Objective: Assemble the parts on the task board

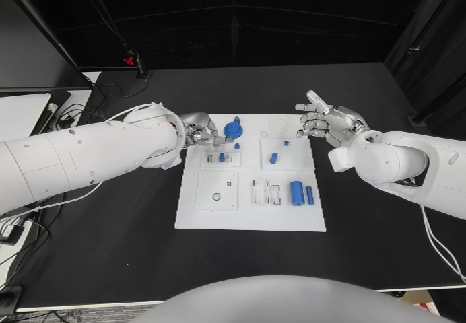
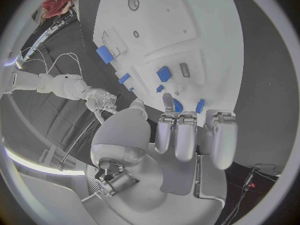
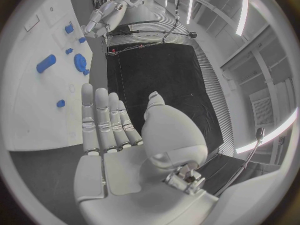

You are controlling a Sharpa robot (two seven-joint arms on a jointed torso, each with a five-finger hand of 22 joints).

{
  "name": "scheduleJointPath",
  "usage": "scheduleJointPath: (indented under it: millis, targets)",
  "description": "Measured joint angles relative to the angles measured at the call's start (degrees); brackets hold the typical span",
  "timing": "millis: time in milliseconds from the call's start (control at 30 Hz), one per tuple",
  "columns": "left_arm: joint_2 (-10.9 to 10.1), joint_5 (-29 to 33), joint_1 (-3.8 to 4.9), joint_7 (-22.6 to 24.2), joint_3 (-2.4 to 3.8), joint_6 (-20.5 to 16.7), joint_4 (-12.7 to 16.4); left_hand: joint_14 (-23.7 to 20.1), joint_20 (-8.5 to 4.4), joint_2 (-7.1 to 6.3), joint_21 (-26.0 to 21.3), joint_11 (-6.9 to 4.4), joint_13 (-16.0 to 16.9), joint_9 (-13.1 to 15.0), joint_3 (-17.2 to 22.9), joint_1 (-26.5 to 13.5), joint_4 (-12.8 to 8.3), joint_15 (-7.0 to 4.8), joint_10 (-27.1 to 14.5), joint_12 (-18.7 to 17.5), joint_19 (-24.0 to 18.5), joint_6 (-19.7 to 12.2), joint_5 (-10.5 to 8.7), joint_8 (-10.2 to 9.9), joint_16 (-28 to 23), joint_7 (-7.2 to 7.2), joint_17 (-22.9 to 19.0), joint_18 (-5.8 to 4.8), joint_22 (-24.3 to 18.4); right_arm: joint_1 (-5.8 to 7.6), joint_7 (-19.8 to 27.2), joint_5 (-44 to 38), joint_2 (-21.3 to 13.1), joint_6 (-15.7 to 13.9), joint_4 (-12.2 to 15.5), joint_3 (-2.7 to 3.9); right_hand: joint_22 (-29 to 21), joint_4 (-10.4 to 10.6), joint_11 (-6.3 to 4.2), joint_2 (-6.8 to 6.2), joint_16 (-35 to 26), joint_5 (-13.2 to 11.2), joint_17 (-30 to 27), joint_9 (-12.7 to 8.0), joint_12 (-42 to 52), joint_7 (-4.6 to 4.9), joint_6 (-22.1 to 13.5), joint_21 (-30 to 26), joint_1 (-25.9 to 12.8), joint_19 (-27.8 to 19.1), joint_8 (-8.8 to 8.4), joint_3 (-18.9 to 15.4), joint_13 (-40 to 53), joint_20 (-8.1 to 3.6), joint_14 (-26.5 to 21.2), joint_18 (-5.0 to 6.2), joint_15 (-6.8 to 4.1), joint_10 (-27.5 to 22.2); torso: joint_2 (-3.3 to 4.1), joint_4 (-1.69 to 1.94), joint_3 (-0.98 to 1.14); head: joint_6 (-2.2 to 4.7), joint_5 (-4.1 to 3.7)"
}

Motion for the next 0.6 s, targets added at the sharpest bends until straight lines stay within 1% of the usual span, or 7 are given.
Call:
scheduleJointPath:
  millis: [67,133,267,333,433,500,600]
  targets:
    - [-0.45,0.27,0.37,1.01,0.00,-0.45,-0.07,0.00,0.00,-0.09,0.00,0.07,0.00,-0.38,-0.21,0.09,-0.04,0.00,0.07,0.00,0.00,-0.08,0.00,-0.62,0.00,0.08,0.00,0.00,0.00,-0.01,-0.01,0.00,0.05,0.00,0.00,0.00,0.00,0.00,0.00,0.00,0.00,0.00,0.00,0.00,0.00,0.00,0.00,0.00,0.00,0.00,0.00,0.00,0.00,0.00,0.00,0.00,0.00,0.00,0.00,-0.03,0.01,0.18,0.08]
    - [-0.90,0.60,0.99,2.42,0.02,-0.80,-0.49,0.00,0.00,-0.90,0.00,0.07,0.00,-1.40,-0.27,0.93,0.03,0.00,0.07,0.00,0.00,0.01,0.43,-1.88,0.00,0.17,0.00,0.00,0.00,-0.01,-0.02,0.00,0.09,0.00,-0.03,0.00,0.00,0.00,0.00,0.00,0.00,0.00,-0.03,0.00,0.11,0.07,-0.07,0.00,0.00,0.00,0.00,0.00,-0.05,0.00,0.00,0.00,0.00,0.00,0.00,-0.03,0.01,0.41,0.20]
    - [-1.23,1.08,1.89,4.54,0.08,-0.70,-2.18,0.00,0.21,-1.45,0.00,0.48,0.00,-3.81,-0.27,3.55,0.03,0.24,0.07,0.00,-0.21,0.40,1.36,-4.48,0.00,0.56,0.00,0.00,0.00,-0.03,-0.03,0.00,0.16,0.00,-0.06,0.00,0.00,0.00,0.00,0.00,-0.01,0.00,-0.07,0.00,0.21,0.20,-0.20,0.00,0.00,0.00,0.00,0.00,-0.09,0.00,0.00,0.00,0.00,0.00,0.00,-0.04,0.03,1.03,0.70]
    - [-1.22,1.24,2.09,5.38,0.07,-0.27,-3.27,0.00,0.21,-1.62,0.00,0.51,0.00,-5.17,-0.27,4.52,0.03,0.43,0.04,0.00,-0.21,0.68,1.59,-5.85,0.00,0.84,0.00,0.00,0.00,-0.04,-0.03,0.00,0.23,0.00,-0.06,-0.01,0.00,0.00,0.00,0.00,-0.01,0.00,-0.07,0.00,0.21,0.20,-0.20,0.00,0.00,0.00,0.00,0.00,-0.09,0.00,0.00,0.00,0.00,0.00,0.00,-0.04,0.03,1.34,0.97]
    - [-0.98,1.43,2.37,6.68,0.07,1.10,-5.58,0.00,0.43,-1.91,0.00,0.99,0.00,-8.41,-0.27,6.50,0.03,0.43,0.18,0.00,0.00,1.41,2.48,-8.75,0.00,1.50,0.00,-0.01,0.00,-0.04,-0.03,0.00,0.31,0.01,-0.06,-0.01,0.00,0.00,0.00,0.00,-0.01,0.00,-0.07,0.01,0.21,0.20,-0.20,0.00,0.00,0.00,0.00,0.00,-0.08,0.00,0.00,0.00,0.00,0.00,0.02,-0.04,0.01,1.94,1.64]
    - [-0.62,1.53,2.52,7.42,0.07,2.40,-7.22,0.00,0.43,-2.04,0.00,1.17,0.00,-10.15,-0.27,6.88,0.03,0.43,0.00,0.00,0.00,2.26,3.32,-10.23,0.00,1.48,0.00,0.00,0.00,-0.04,-0.03,0.00,0.36,0.02,-0.07,-0.01,0.01,0.00,0.00,0.00,-0.01,0.00,-0.07,0.01,0.21,0.20,-0.20,0.00,0.00,0.00,0.00,0.00,-0.08,0.00,0.00,0.00,0.00,0.00,0.05,-0.04,-0.01,2.30,1.97]
    - [0.17,1.62,2.58,8.19,0.05,4.07,-9.34,0.00,0.43,-2.33,0.00,1.20,0.00,-12.04,-0.27,7.92,0.03,0.43,-0.03,0.00,0.00,2.91,4.46,-11.76,0.00,1.59,0.00,0.00,0.00,-0.05,-0.04,0.00,0.38,0.04,-0.09,-0.01,-0.01,0.00,0.00,0.00,-0.02,0.00,-0.07,0.01,0.21,0.20,-0.20,0.00,0.00,0.00,0.13,0.00,-0.09,0.00,0.00,0.01,0.00,0.00,0.09,-0.04,-0.05,2.94,2.42]
